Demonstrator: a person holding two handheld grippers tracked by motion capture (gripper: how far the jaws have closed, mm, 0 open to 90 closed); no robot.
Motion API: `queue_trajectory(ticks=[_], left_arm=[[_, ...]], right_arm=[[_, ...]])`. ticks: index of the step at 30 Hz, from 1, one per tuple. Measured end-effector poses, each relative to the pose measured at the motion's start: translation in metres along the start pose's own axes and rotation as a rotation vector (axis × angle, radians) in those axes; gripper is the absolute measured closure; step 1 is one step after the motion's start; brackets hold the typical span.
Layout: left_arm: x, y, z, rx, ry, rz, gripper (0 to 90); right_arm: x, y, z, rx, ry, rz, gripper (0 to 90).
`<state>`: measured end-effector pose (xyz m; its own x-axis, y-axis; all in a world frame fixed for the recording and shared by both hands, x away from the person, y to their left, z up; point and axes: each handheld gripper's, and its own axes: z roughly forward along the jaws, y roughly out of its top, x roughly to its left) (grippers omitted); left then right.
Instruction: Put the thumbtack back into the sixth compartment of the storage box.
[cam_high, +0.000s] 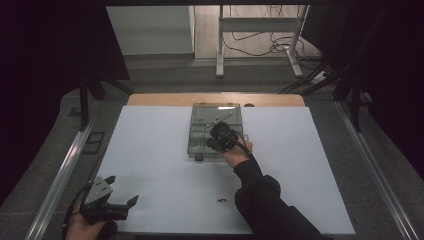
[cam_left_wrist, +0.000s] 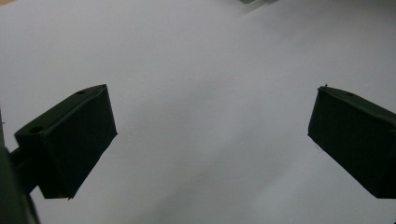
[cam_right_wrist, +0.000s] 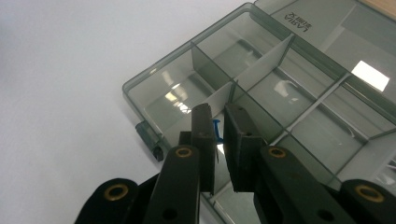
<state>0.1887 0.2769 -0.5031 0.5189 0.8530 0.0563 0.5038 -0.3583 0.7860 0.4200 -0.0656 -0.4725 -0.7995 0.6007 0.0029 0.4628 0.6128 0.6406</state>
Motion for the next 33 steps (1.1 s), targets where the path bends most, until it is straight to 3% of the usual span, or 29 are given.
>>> queue_trajectory(ticks=[4,7,10,22,33], left_arm=[[0.0,0.0,0.0,0.002,0.001,0.006,1.2],[-0.001,0.0,0.0,0.002,0.001,0.007,1.3],[-0.001,0.0,0.0,0.005,0.003,0.012,1.4],[-0.001,0.0,0.0,0.002,-0.001,0.007,1.4],[-0.001,0.0,0.001,0.005,-0.001,0.01,1.4]], right_arm=[[0.001,-0.002,0.006,0.018,-0.006,0.0,81.0],[0.0,-0.002,0.005,0.004,-0.001,0.008,75.1],[0.001,-0.002,0.0,0.001,0.018,0.011,66.3],[0.01,-0.01,-0.018,-0.009,0.016,-0.009,41.1],[0.018,-0.024,-0.032,-0.022,0.001,-0.032,29.2]])
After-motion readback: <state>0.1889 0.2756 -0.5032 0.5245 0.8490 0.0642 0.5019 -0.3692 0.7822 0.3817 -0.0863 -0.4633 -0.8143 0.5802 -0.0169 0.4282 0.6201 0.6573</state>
